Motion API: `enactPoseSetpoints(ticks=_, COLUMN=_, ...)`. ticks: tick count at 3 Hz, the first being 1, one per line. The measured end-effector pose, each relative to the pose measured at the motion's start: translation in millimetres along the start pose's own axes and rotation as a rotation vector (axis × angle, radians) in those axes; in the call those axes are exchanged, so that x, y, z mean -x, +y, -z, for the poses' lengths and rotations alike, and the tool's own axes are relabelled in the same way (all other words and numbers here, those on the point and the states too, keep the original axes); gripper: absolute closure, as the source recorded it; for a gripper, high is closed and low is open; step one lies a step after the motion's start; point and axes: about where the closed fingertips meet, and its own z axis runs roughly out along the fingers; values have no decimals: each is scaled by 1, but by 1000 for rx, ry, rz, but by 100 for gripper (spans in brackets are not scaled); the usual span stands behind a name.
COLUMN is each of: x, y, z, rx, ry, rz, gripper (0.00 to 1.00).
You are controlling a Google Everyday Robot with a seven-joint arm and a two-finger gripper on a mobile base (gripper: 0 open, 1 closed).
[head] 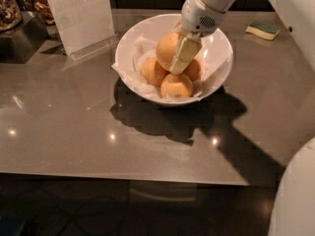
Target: Pick orange from white bowl
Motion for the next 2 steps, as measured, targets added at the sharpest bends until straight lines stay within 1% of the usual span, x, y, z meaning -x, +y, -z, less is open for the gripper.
enactPoseSetpoints(ticks=2, x=0, y=0, z=0, rx=0, ry=0, rz=0, gripper=89)
